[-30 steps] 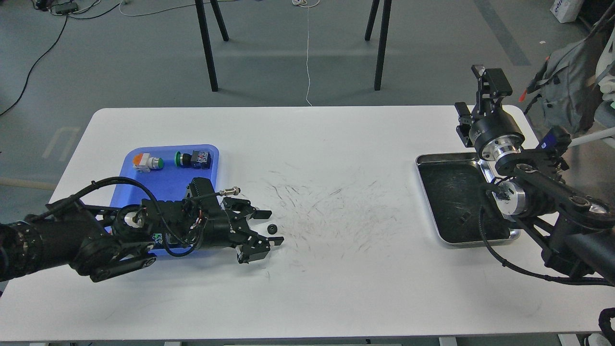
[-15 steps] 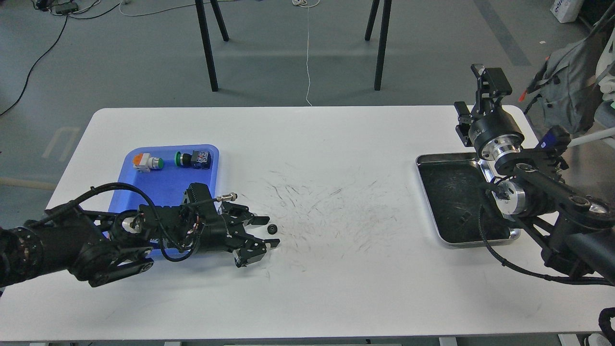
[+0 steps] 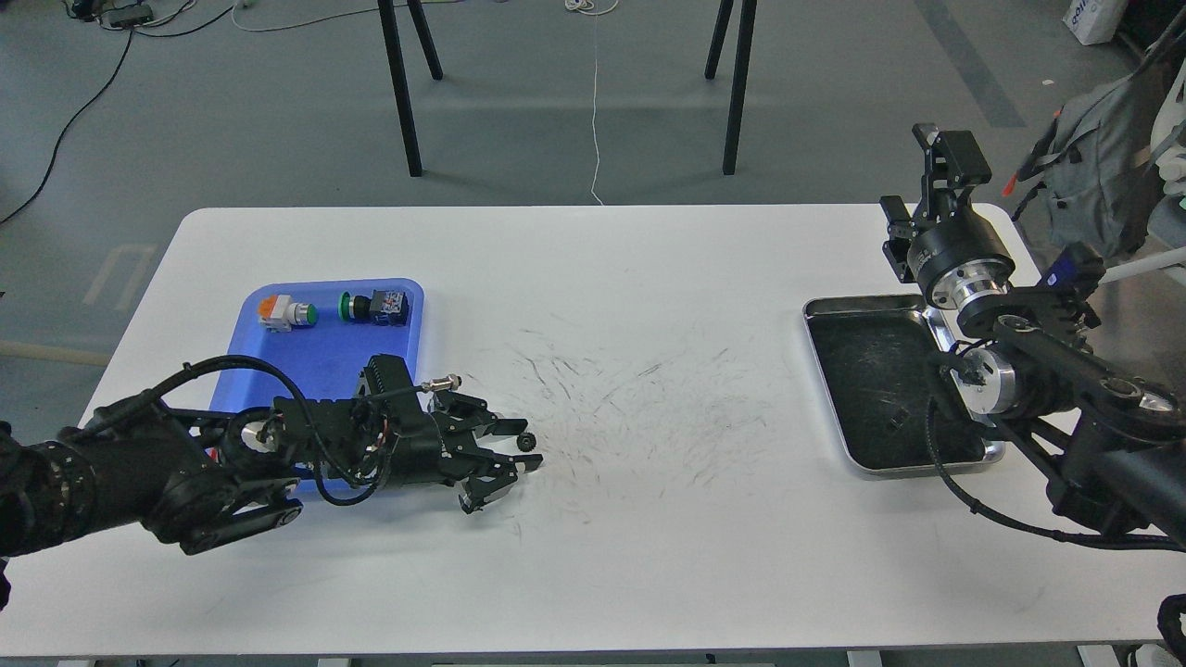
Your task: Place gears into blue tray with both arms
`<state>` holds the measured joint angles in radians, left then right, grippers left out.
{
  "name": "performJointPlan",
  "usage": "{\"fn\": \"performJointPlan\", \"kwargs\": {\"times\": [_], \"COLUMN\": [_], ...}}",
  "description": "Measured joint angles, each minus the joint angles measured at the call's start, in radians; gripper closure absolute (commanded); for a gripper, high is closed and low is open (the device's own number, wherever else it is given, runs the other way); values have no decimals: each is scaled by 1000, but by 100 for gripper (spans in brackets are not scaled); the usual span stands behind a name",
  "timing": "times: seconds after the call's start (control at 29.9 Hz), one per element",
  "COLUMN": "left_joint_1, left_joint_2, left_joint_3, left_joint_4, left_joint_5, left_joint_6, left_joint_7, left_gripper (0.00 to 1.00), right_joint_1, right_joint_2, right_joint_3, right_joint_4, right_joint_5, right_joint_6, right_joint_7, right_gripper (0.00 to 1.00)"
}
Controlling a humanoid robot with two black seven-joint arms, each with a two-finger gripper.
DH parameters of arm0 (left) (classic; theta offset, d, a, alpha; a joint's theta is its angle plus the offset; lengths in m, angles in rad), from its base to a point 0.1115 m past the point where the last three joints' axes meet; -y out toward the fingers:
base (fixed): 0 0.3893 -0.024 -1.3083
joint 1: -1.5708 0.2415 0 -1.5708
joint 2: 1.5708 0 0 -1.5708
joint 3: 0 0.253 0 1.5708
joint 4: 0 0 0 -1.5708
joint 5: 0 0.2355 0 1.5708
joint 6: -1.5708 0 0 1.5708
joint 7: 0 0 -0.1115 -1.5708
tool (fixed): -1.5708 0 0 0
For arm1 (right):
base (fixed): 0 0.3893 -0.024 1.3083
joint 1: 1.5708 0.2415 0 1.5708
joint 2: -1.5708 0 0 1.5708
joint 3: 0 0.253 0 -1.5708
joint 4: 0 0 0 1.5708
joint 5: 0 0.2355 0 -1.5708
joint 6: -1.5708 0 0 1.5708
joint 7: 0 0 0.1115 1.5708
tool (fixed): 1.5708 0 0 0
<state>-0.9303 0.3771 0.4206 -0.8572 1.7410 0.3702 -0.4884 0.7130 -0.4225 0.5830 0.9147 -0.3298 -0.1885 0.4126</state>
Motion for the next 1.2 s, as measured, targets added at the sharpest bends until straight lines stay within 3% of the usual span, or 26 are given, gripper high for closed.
{"fn": "performJointPlan", "kwargs": {"times": [0.57, 1.2], "left_joint_1": [27, 23], "left_joint_2": [-34, -26], "left_joint_3": [0, -2], "left_joint_4": [44, 48], "left_joint_5": [-1, -2], "left_joint_6": [1, 0], "left_joint_7": [0, -3], "left_gripper": [74, 81], "right_joint_1": [0, 0], "right_joint_2": [-1, -7], "right_joint_3": [0, 0], "right_joint_4": [0, 0], "right_joint_5": [0, -1], "right_joint_6": [-4, -3], "right_joint_7": [0, 0], "right_gripper": [3, 3]}}
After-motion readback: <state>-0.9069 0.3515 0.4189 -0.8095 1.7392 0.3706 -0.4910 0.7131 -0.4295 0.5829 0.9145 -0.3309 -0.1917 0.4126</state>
